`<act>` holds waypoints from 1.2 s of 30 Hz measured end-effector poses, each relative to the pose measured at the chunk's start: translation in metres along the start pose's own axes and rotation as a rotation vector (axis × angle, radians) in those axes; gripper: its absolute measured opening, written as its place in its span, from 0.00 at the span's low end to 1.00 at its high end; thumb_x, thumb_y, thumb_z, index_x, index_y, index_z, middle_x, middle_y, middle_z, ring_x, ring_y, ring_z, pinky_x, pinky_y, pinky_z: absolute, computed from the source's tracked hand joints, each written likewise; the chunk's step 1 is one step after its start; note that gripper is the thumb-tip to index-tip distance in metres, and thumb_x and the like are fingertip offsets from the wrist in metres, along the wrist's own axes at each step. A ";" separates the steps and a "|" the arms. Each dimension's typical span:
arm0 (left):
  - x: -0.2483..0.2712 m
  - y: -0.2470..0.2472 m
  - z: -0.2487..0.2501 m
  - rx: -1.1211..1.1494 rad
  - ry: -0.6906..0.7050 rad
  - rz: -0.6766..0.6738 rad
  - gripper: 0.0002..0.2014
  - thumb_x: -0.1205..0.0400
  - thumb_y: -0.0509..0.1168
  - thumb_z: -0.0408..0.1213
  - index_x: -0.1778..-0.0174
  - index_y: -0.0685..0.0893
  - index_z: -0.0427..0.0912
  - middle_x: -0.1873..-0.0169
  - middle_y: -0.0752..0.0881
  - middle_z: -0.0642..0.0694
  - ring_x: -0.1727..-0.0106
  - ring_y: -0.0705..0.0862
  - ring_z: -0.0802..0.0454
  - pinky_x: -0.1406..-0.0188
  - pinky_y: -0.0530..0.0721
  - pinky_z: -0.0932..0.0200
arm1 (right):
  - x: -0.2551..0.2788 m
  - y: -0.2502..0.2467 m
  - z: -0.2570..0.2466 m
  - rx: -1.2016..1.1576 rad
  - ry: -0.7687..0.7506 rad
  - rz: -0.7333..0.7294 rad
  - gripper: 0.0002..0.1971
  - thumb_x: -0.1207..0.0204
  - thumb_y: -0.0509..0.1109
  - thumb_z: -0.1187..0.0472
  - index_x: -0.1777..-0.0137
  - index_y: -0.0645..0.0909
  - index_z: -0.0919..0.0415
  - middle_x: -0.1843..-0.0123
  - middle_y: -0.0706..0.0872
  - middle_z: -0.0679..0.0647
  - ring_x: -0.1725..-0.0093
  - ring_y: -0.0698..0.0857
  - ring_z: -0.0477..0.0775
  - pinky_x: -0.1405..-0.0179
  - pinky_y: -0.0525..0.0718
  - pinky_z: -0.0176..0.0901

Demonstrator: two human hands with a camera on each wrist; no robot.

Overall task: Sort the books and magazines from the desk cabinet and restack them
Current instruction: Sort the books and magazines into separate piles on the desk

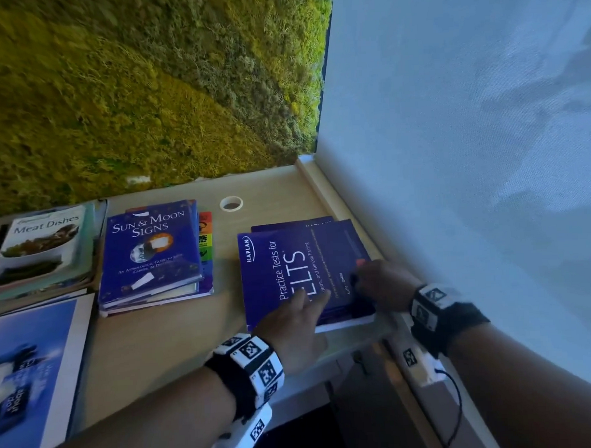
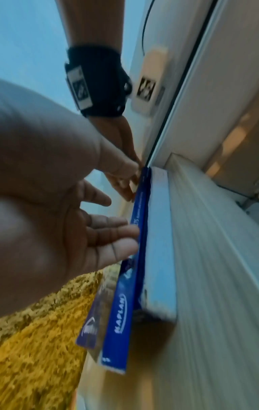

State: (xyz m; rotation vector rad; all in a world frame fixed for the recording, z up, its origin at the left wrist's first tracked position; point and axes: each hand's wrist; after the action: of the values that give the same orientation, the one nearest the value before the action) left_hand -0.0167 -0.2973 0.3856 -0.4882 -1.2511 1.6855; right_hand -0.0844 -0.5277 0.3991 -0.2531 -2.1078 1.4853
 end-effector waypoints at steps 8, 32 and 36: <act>-0.007 -0.019 -0.052 -0.131 -0.216 0.043 0.38 0.20 0.52 0.74 0.15 0.65 0.60 0.15 0.59 0.46 0.16 0.63 0.43 0.20 0.67 0.47 | 0.040 0.014 -0.047 0.115 -0.207 -0.202 0.17 0.16 0.66 0.46 0.33 0.87 0.50 0.37 0.81 0.53 0.29 0.80 0.60 0.31 0.76 0.46; -0.028 -0.009 -0.101 0.483 -0.559 0.241 0.40 0.16 0.68 0.42 0.11 0.52 0.48 0.18 0.69 0.42 0.24 0.75 0.37 0.27 0.80 0.43 | -0.046 0.040 -0.064 -0.534 0.155 0.064 0.29 0.23 0.79 0.61 0.24 0.74 0.61 0.44 0.82 0.58 0.53 0.81 0.56 0.67 0.75 0.37; -0.019 -0.015 -0.108 0.506 -0.480 0.301 0.37 0.16 0.69 0.36 0.13 0.60 0.40 0.16 0.61 0.43 0.19 0.68 0.42 0.22 0.75 0.48 | -0.063 0.053 -0.083 -0.494 0.125 0.094 0.34 0.24 0.78 0.59 0.19 0.70 0.55 0.30 0.81 0.64 0.49 0.82 0.59 0.60 0.79 0.38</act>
State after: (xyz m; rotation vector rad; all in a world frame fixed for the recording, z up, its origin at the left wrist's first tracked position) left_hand 0.0814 -0.2578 0.3523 0.0480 -1.0420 2.3807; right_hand 0.0042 -0.4690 0.3504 -0.6154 -2.3547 0.9439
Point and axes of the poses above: each hand's wrist, its own x-axis away from the middle knuckle, its own y-axis out of the palm, z = x × y
